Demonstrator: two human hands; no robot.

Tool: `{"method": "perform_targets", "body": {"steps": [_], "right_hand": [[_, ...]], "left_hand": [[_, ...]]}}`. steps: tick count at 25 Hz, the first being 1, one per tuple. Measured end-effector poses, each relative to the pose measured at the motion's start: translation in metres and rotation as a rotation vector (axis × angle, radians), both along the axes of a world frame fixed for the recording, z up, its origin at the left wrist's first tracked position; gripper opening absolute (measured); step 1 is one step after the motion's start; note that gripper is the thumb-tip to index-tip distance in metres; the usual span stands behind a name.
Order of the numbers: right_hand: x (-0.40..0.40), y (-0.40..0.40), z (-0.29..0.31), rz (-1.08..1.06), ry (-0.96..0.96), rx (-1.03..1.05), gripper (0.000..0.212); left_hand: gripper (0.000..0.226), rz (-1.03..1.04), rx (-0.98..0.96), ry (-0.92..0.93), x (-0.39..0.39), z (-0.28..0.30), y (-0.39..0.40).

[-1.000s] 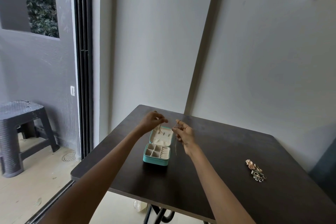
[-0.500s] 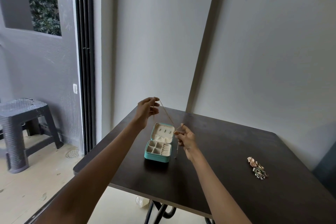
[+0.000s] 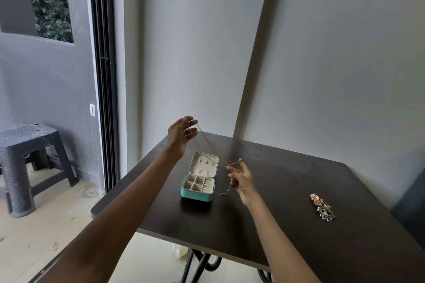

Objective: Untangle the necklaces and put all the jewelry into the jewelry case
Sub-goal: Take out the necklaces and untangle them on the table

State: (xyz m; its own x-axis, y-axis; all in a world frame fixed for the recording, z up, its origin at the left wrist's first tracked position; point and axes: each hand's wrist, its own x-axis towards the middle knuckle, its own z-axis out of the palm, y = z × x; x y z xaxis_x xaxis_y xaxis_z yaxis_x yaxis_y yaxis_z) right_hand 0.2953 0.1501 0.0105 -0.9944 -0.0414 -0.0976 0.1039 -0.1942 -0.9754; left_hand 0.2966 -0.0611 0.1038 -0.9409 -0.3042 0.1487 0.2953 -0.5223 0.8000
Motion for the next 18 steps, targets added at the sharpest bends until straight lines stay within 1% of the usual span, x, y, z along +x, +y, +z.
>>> {"method": "perform_targets", "body": {"steps": [4, 6, 8, 10, 14, 16, 18], "right_hand": [[0.002, 0.006, -0.001, -0.047, -0.028, -0.085, 0.069], [0.002, 0.011, -0.002, -0.078, -0.033, -0.140, 0.068], [0.001, 0.014, -0.001, -0.090, -0.034, -0.177, 0.063], [-0.001, 0.015, 0.000, -0.097, -0.028, -0.177, 0.051], [-0.004, 0.017, -0.002, -0.160, -0.044, -0.072, 0.014], [-0.005, 0.016, -0.007, -0.147, -0.045, -0.015, 0.010], [-0.006, 0.014, -0.010, -0.147, -0.032, 0.033, 0.014]], "left_hand": [[0.020, 0.009, 0.173, -0.055, -0.002, -0.006, 0.002], [0.020, 0.048, 0.176, -0.110, -0.004, -0.013, 0.000], [0.021, 0.087, 0.122, -0.151, -0.004, -0.019, -0.001], [0.022, 0.088, 0.053, -0.164, -0.004, -0.022, 0.001], [0.022, 0.052, -0.149, -0.160, -0.005, -0.023, 0.009], [0.022, 0.040, -0.229, -0.147, -0.005, -0.022, 0.012], [0.022, 0.030, -0.306, -0.140, -0.006, -0.021, 0.014]]}}
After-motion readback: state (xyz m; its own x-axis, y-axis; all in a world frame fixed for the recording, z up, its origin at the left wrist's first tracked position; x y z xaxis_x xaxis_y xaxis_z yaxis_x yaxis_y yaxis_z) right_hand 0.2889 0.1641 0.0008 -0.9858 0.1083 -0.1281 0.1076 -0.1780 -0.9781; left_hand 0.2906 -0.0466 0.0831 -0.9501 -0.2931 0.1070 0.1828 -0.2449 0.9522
